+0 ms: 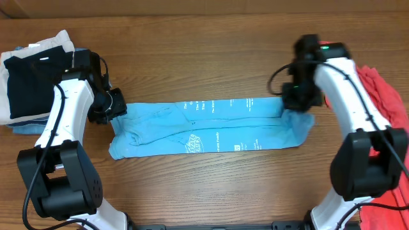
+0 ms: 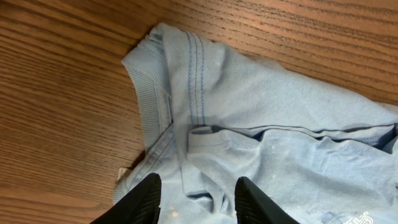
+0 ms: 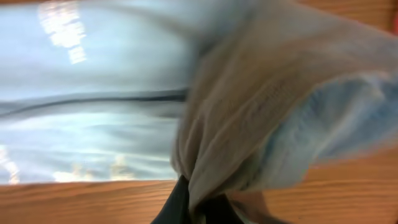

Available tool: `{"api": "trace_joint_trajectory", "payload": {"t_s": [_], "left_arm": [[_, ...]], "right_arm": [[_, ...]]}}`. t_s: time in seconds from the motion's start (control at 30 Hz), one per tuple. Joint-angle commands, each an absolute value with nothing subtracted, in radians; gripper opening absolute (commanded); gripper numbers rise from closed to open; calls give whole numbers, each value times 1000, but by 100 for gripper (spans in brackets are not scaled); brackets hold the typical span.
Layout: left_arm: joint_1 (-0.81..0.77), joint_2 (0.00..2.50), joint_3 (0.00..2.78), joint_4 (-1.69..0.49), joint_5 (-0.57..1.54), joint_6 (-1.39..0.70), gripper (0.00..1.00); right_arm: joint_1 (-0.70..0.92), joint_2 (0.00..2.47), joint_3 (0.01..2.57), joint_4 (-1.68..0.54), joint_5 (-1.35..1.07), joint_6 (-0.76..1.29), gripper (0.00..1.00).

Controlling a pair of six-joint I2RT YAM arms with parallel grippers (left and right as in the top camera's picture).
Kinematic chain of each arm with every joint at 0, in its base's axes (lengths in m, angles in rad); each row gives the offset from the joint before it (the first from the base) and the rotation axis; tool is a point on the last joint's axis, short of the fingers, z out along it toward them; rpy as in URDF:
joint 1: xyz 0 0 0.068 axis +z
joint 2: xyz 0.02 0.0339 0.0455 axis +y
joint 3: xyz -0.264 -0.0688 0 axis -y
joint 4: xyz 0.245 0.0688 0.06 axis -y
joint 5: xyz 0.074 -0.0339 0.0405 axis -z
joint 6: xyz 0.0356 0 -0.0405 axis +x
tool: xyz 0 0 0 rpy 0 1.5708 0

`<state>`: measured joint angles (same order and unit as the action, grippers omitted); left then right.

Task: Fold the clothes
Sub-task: 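Fold the strip's right end leftward over the middle with the right gripper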

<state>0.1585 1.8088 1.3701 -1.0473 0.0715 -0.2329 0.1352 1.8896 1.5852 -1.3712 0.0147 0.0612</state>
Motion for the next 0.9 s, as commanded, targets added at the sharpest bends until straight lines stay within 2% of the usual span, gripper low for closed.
{"api": "trace_joint_trajectory", "payload": {"t_s": [0.0, 0.33, 0.87], "left_arm": [[156, 1782, 1391, -1051, 80, -225, 42], [156, 1782, 1390, -1063, 80, -225, 43], [156, 1782, 1390, -1063, 79, -225, 43]], "right_arm": [[231, 1874, 1607, -1355, -20, 116, 4], [428, 1876, 1604, -1203, -67, 153, 5], [518, 1877, 1551, -1146, -118, 192, 5]]}}
